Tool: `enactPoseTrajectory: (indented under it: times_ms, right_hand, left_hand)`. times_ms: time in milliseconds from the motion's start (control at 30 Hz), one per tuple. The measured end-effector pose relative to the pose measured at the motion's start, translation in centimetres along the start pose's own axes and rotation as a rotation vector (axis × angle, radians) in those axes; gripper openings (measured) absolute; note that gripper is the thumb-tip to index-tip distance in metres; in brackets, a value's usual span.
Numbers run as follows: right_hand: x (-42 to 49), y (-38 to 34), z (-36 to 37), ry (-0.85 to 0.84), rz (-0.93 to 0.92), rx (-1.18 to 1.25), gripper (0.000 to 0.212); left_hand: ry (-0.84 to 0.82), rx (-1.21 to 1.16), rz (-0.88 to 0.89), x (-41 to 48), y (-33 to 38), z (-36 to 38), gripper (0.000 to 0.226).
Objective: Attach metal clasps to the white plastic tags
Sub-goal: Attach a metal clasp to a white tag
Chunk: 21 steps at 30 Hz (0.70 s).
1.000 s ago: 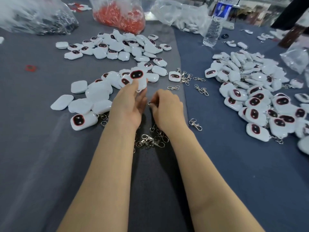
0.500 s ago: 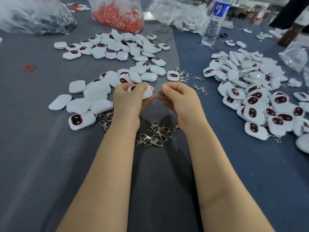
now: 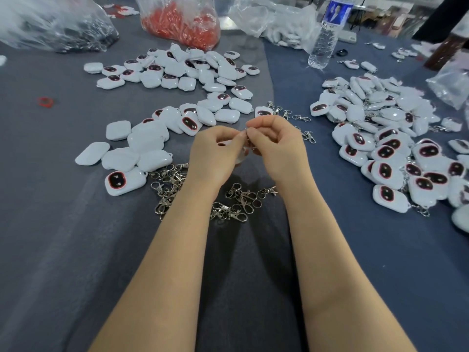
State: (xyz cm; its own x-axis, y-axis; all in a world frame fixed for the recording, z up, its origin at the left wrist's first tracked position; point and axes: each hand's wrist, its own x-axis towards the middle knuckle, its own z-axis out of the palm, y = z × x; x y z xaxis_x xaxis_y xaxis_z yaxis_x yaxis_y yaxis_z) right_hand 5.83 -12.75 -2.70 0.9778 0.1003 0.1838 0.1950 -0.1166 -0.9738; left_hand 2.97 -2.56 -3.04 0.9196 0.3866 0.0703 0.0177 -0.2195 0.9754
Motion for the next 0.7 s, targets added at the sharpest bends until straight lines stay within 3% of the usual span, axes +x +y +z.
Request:
enactPoseTrajectory:
  times_ms: [233,433,700]
  right_hand:
    - [-0.54,0.11,0.59,0.065,-0.17,-0.356,0.014]
    - [-0.11,0.44,0.32,0.049,-0.089,-0.453,0.011]
    - [-0.12,0.43,0.2,0.026,-0.178,-0.58,0.01]
  left_hand:
    - [0.11,0.233,0.16,0.03,-0.24,-0.06,0.01]
    - [0.11,0.312,0.21,0.0,-0.4,0.17,0.009]
    - [0.084,0.4,0.242,-0.03,-0.64,0.63,0.01]
